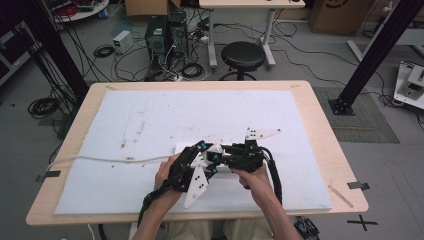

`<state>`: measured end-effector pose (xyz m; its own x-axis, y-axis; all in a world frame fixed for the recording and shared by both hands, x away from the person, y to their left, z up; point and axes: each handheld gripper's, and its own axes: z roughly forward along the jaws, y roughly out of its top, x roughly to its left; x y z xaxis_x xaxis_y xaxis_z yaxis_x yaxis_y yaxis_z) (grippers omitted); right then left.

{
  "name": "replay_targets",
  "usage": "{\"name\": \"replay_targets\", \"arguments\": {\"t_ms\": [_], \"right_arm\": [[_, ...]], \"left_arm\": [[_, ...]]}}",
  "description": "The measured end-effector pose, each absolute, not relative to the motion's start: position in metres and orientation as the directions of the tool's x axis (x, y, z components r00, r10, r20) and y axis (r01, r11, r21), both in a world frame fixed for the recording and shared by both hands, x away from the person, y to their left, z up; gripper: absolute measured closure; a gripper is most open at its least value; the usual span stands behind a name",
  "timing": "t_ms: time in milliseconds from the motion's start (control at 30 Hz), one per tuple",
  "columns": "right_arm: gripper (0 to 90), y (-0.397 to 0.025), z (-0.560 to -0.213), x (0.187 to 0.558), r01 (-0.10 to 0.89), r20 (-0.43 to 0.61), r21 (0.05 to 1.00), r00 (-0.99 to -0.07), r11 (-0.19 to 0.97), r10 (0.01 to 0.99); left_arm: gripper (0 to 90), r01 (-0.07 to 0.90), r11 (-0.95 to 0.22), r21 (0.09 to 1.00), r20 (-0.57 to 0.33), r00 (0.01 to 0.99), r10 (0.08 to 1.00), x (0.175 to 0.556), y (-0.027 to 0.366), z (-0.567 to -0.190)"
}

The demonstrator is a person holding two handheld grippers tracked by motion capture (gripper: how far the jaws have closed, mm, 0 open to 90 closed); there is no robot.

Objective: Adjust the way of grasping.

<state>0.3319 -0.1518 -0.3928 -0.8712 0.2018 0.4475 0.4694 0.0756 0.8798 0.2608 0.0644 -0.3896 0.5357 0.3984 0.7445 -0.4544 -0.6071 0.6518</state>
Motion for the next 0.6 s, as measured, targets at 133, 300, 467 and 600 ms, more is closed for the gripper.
{"name": "replay_targets", "arguments": {"t_ms": [133,300,467,600], "right_arm": [[63.1,-0.1513,-0.3929,0.3318,0.475,0.452,0.877,-0.868,0.080,0.205],[63.1,-0.1524,-0.3929,0.3326,0.461,0.438,0.884,-0.875,0.076,0.207],[63.1,-0.1537,-0.3928,0.3325,0.471,0.445,0.879,-0.867,0.077,0.226],[63.1,-0.1547,-0.3927,0.3330,0.459,0.431,0.885,-0.869,0.071,0.243]], "left_arm": [[38.9,-0.439,-0.617,0.653,0.742,0.534,0.405,0.2615,0.0641,-0.3900],[27.9,-0.419,-0.622,0.661,0.732,0.542,0.413,0.2632,0.0666,-0.3885],[22.9,-0.416,-0.605,0.679,0.719,0.544,0.433,0.2619,0.0690,-0.3867],[22.6,-0.418,-0.601,0.681,0.717,0.547,0.432,0.2604,0.0712,-0.3844]]}}
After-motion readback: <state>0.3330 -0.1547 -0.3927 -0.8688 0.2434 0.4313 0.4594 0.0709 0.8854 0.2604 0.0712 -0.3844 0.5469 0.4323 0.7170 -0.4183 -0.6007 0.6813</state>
